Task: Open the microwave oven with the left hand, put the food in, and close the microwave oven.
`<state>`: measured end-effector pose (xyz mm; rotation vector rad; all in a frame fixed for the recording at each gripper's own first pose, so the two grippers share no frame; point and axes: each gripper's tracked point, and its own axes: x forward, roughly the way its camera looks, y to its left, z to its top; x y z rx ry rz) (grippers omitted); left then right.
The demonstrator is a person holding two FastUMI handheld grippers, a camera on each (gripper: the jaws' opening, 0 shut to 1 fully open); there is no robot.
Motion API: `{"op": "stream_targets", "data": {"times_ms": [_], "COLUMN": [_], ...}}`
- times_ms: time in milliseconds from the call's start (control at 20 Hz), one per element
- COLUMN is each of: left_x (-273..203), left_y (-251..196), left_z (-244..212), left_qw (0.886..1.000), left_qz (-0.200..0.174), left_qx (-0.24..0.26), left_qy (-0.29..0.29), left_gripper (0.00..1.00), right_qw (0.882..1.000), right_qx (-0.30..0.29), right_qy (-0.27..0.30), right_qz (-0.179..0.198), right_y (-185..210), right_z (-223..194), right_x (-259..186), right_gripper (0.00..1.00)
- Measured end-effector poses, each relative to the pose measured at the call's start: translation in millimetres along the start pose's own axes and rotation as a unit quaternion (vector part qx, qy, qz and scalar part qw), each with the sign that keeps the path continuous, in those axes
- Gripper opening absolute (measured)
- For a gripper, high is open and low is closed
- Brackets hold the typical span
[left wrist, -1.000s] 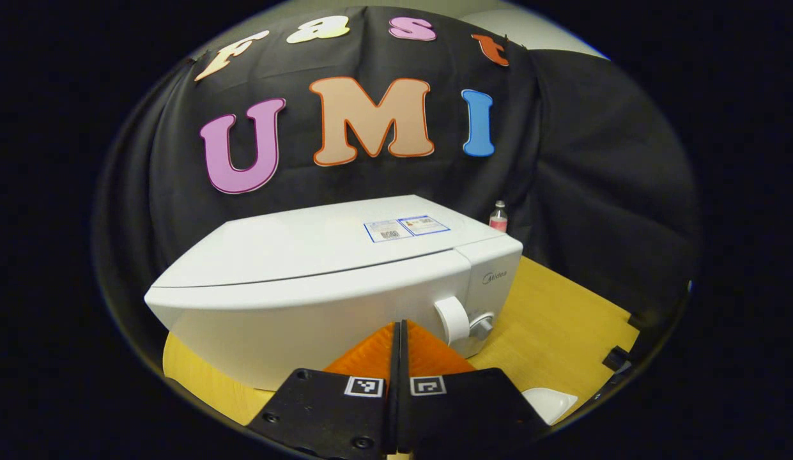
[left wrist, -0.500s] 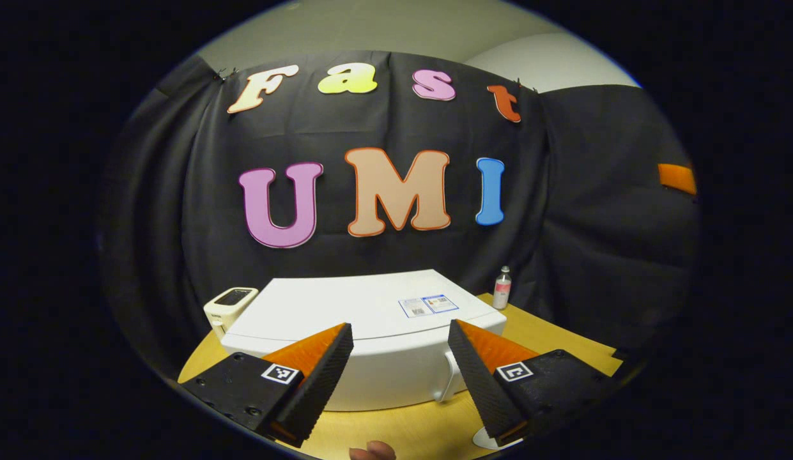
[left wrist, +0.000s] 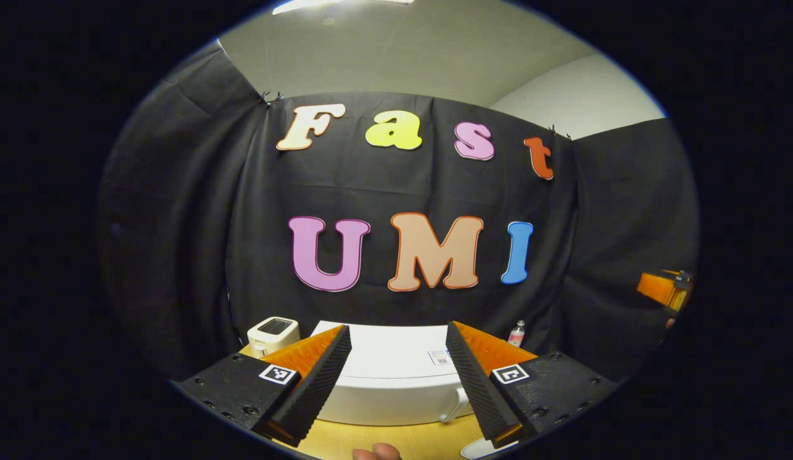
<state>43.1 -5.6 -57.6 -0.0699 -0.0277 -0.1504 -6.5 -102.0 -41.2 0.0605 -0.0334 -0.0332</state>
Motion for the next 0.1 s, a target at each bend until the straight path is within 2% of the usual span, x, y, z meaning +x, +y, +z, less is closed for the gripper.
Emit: {"op": "stream_targets", "data": {"times_ms": [100], "left_x": [-10.5], "left_y": [5.7], "left_z": [22.4], "left_qw": [1.000], "left_qz": [0.011], "left_qx": [0.003], "left_qy": [-0.015], "left_gripper": [0.95], "right_qw": [1.000], "right_qx": [0.000], "right_qy": [0.000], "right_qz": [0.005], "right_y": [3.8], "right_z": [-1.6], "right_x": [2.4], "right_gripper": [0.87]}}
